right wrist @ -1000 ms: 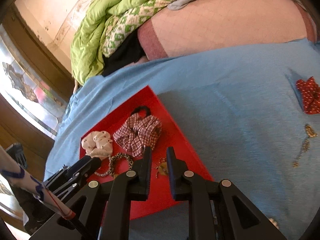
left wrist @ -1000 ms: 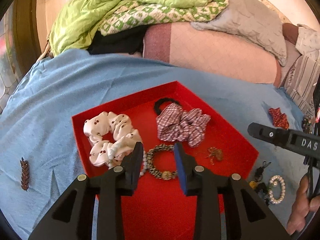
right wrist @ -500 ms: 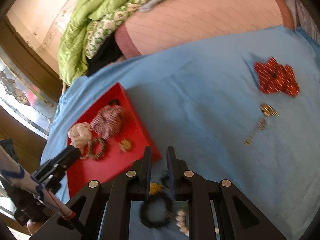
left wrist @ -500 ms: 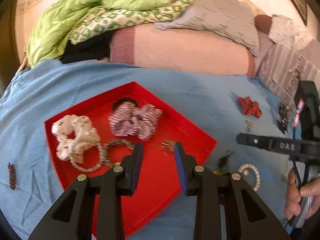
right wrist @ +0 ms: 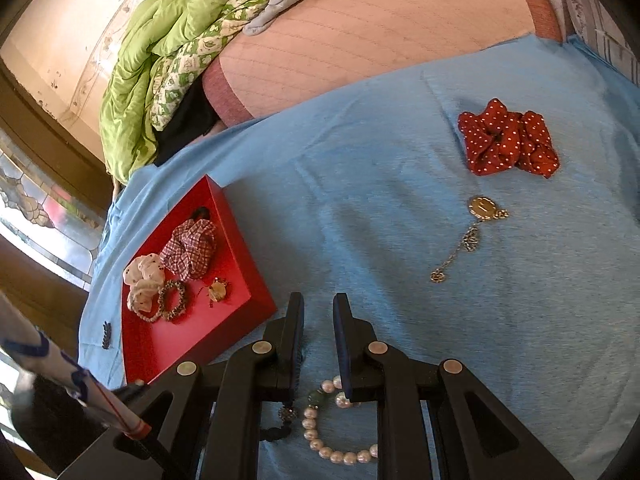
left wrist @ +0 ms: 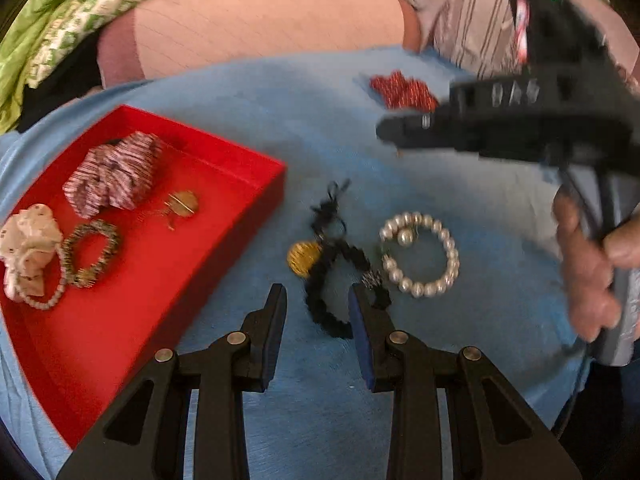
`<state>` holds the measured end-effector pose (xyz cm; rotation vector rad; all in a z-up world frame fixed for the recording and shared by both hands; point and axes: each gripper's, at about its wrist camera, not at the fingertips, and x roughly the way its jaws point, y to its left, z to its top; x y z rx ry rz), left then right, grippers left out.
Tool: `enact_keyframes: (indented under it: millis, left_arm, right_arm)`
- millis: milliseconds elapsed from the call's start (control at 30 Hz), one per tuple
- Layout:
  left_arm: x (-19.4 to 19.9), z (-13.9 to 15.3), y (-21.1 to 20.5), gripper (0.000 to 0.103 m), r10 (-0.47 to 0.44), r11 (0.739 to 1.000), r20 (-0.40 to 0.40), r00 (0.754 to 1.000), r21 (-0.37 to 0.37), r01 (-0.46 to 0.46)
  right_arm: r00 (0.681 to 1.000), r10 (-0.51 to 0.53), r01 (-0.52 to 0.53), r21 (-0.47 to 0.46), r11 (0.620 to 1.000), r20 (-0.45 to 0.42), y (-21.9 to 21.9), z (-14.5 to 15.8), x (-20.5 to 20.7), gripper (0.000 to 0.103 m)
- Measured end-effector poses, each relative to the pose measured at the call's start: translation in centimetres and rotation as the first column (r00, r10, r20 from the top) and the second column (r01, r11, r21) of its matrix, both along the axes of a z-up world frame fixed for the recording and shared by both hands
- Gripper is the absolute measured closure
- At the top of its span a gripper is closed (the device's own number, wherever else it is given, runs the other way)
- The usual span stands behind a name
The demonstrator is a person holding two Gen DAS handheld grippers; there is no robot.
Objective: Organize jewelry
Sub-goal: 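Move both tools back out of the tray to the black jewelry, then grasp the black hair tie with the left tool while the right tool grasps the black-cord coin pendant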
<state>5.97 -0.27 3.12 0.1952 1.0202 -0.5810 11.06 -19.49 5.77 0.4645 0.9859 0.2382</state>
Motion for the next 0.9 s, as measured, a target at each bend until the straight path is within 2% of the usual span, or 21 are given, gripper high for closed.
enact_keyframes:
  millis: [267, 333, 367, 467, 600, 767, 900]
  left_arm:
    - [0.3, -1.2, -1.5, 0.073, 0.013, 0.998, 0.016, 1.0, 0.055, -0.014]
    - [0.3, -1.2, -1.9, 0.089, 0.016, 0.997, 0.038, 0.999, 0.077, -0.018]
    - [0.3, -1.1, -1.9, 0.093, 0.013, 0.997, 0.04, 0.999, 0.079, -0.016]
    - [0.6, -0.6, -1.3, 0.094, 0.012, 0.999, 0.026, 1.0, 0.032, -0.012]
    - [0.5, 1.6, 0.2, 0.094, 0.02, 0.998, 0.047, 0.999, -0.053, -0.017]
    - [0.4, 4.3, 2.1, 0.094, 0.043, 0.991, 0.135, 0.99, -0.133, -0.025]
    - [0.9, 6.6, 4.1, 0.094, 0.099, 0.977, 0.191, 0.977, -0.203, -0.059]
  right_arm:
    - [1.0, 0.002, -0.002, 0.003, 1.0, 0.001, -0.2, 0.2, -0.2, 0.087]
    - [1.0, 0.003, -0.003, 0.001, 1.0, -0.002, -0.1, 0.2, -0.3, 0.086]
    - [1.0, 0.008, -0.008, -0.001, 1.0, -0.007, 0.0, 0.1, -0.4, 0.086]
    - [0.999, 0.025, -0.025, 0.0, 1.0, -0.021, 0.4, -0.3, -0.5, 0.085]
    - [0.998, 0.062, -0.062, -0.006, 0.998, -0.033, 1.5, -0.8, -0.6, 0.085]
    - [0.995, 0.092, -0.092, -0.005, 0.996, -0.046, 2.7, -1.3, -0.6, 0.085]
    - [0.989, 0.129, -0.129, 0.001, 0.992, -0.068, 3.9, -2.1, -0.7, 0.085]
